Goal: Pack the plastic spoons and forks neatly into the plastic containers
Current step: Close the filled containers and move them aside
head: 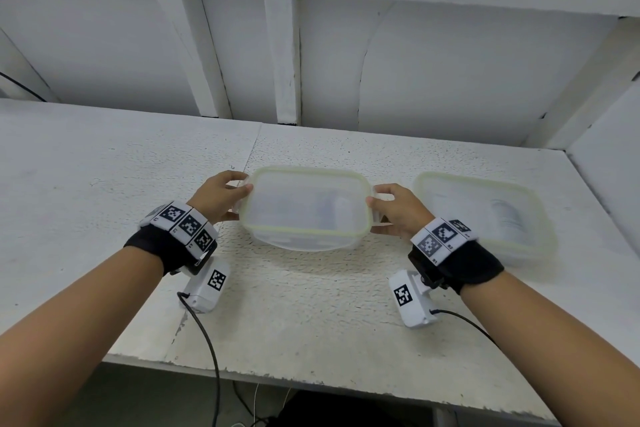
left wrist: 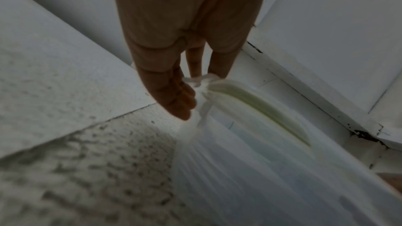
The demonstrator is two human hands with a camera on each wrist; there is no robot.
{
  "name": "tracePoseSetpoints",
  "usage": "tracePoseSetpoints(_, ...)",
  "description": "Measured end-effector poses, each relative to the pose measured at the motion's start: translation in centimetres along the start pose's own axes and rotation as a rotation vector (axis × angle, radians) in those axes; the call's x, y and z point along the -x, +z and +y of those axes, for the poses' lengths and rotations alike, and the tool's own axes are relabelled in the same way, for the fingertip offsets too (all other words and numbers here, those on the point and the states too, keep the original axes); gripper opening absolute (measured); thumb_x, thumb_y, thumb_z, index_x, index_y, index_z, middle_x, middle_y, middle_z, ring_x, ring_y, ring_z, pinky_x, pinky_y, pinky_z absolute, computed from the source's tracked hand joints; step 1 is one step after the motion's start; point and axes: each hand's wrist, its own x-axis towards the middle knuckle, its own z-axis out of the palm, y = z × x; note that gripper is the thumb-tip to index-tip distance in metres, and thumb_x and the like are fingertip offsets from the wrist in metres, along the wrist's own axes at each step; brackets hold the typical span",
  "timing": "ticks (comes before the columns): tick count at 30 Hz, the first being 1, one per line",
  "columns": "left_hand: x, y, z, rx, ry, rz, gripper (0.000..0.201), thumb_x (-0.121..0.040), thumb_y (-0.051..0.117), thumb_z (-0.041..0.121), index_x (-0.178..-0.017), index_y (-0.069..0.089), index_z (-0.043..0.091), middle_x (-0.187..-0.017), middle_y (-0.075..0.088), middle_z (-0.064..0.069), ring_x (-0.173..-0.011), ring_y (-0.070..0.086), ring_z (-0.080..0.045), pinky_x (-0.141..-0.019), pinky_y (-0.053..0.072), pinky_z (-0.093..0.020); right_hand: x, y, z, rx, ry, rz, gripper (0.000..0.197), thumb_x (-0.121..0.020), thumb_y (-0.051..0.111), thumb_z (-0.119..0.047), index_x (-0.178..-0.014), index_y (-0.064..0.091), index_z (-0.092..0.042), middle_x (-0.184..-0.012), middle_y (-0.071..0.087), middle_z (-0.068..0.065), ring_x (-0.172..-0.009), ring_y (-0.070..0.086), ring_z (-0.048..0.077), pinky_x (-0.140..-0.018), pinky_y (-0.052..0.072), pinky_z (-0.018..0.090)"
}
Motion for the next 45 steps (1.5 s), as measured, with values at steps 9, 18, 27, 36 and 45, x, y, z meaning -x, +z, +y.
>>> tracePoseSetpoints(9, -1.3, 0.3, 1.9, -0.243, 0.05, 0.033, 0.026, -0.091, 0.052, 0.007, -0.115, 0.063, 0.005, -0.098, 0.061, -0.012, -0.089, 0.056, -0.025, -0.089, 0.049, -0.045, -0.2, 0.0, -0.6, -0.03, -0.003, 0.039, 0.041, -0.088, 0.06, -0.004, -0.126, 0.046, -0.011, -0.112, 0.054, 0.012, -0.085, 0.056, 0.018, -0.067, 0.054, 0.034)
tracePoseSetpoints(18, -1.4, 0.5, 2.2, -0.282, 0.062, 0.043, 0.027, -0.091, 0.05, 0.004, -0.114, 0.063, 0.003, -0.098, 0.06, -0.012, -0.089, 0.055, -0.024, -0.087, 0.049, -0.041, -0.1, -0.3, -0.9, 0.028, 0.001, 0.013, 0.038, -0.085, 0.065, -0.008, -0.119, 0.049, -0.013, -0.111, 0.056, 0.013, -0.088, 0.056, 0.02, -0.068, 0.055, 0.033)
tracePoseSetpoints(27, -1.7, 0.6, 2.9, -0.369, 0.067, 0.056, 0.029, -0.09, 0.047, 0.003, -0.114, 0.064, 0.004, -0.101, 0.061, -0.014, -0.088, 0.055, -0.025, -0.083, 0.05, -0.042, -0.3, 0.2, -1.4, 0.082, 0.026, 0.021, 0.039, -0.088, 0.062, -0.008, -0.122, 0.045, -0.01, -0.096, 0.055, 0.01, -0.074, 0.055, 0.016, -0.065, 0.055, 0.032)
tracePoseSetpoints(36, -2.0, 0.1, 3.3, -0.39, -0.003, 0.017, 0.032, -0.09, 0.053, 0.007, -0.121, 0.051, 0.013, -0.106, 0.055, -0.008, -0.095, 0.054, -0.025, -0.086, 0.049, -0.041, -0.3, 0.0, -1.9, 0.305, 0.01, 0.018, 0.041, -0.087, 0.064, -0.018, -0.123, 0.046, -0.01, -0.115, 0.059, 0.015, -0.091, 0.061, 0.024, -0.073, 0.057, 0.038)
tracePoseSetpoints(45, -1.5, 0.4, 2.9, -0.58, 0.03, 0.12, 0.021, -0.089, 0.061, 0.015, -0.094, 0.068, -0.004, -0.091, 0.069, -0.018, -0.079, 0.067, -0.03, -0.076, 0.057, -0.038, -0.1, 0.8, -2.7, 0.685, -0.138, 0.126, 0.037, -0.089, 0.062, -0.02, -0.11, 0.06, 0.01, -0.111, 0.065, 0.02, -0.094, 0.065, 0.033, -0.087, 0.05, 0.04)
